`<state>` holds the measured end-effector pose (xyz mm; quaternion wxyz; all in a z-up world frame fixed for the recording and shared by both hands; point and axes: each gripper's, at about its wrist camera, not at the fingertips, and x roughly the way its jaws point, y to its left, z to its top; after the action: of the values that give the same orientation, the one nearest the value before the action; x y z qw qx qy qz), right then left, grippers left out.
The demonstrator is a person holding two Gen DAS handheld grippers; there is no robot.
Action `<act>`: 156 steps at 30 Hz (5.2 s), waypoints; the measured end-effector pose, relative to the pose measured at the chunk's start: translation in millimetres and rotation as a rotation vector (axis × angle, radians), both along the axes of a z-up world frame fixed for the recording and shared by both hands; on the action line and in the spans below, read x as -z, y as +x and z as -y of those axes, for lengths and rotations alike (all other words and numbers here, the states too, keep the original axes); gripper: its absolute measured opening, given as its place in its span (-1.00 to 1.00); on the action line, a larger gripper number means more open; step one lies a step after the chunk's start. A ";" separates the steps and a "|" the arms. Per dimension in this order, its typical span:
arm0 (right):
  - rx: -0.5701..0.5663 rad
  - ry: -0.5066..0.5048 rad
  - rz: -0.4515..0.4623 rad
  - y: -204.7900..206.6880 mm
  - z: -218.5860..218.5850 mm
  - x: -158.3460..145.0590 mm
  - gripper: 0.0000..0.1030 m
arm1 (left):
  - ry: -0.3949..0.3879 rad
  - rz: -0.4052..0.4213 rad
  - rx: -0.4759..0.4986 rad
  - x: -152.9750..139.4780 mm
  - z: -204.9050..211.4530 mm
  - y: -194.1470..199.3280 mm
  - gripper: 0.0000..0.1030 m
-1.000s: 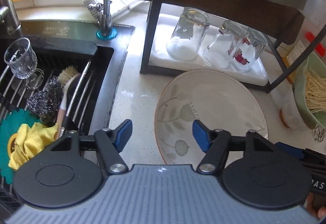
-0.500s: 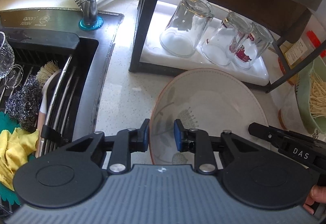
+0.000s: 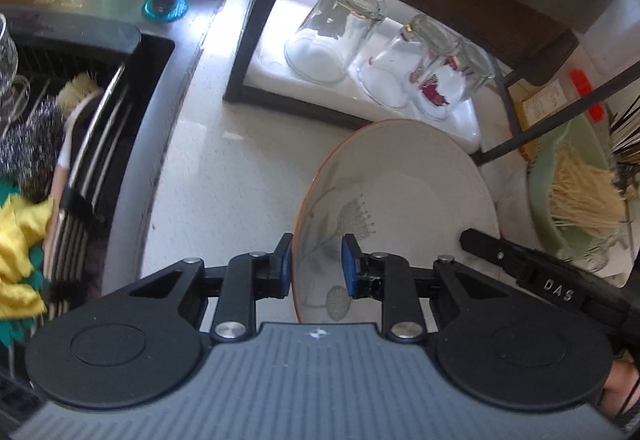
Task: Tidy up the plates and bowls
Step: 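Close the left gripper on the second leaf plate rim while the right gripper clamps it, then lift the second leaf plate with both grippers and carry it over the plate stack, then lower the leaf plate onto the stack and open both grippers, then move both grippers toward the translucent plastic bowls beside the cooker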
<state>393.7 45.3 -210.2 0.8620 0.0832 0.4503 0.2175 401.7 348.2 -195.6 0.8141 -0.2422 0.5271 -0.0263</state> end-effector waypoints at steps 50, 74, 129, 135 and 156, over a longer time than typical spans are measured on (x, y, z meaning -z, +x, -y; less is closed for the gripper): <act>0.163 0.030 -0.048 -194.2 109.1 -16.0 -0.61 | -0.017 0.016 0.204 -43.3 101.7 -139.2 -0.45; 0.202 -0.083 0.007 -167.5 110.1 -3.9 -0.62 | 0.167 -0.052 0.203 -23.7 142.6 -98.6 -0.45; 0.158 -0.014 0.358 -309.7 181.0 -143.5 -0.63 | 0.218 0.357 0.132 -170.5 252.7 -267.3 -0.44; 0.231 -0.035 0.355 -314.9 187.7 -144.5 -0.63 | 0.161 0.348 0.162 -159.9 248.4 -246.3 -0.44; 0.600 -0.179 0.344 -323.6 235.6 -114.4 0.46 | 0.096 0.333 0.464 -118.7 319.0 -160.7 -0.06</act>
<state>70.0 -190.3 -95.8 0.9545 0.0978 0.2714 -0.0749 241.0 29.2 -76.9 0.8721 -0.0688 0.4281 -0.2266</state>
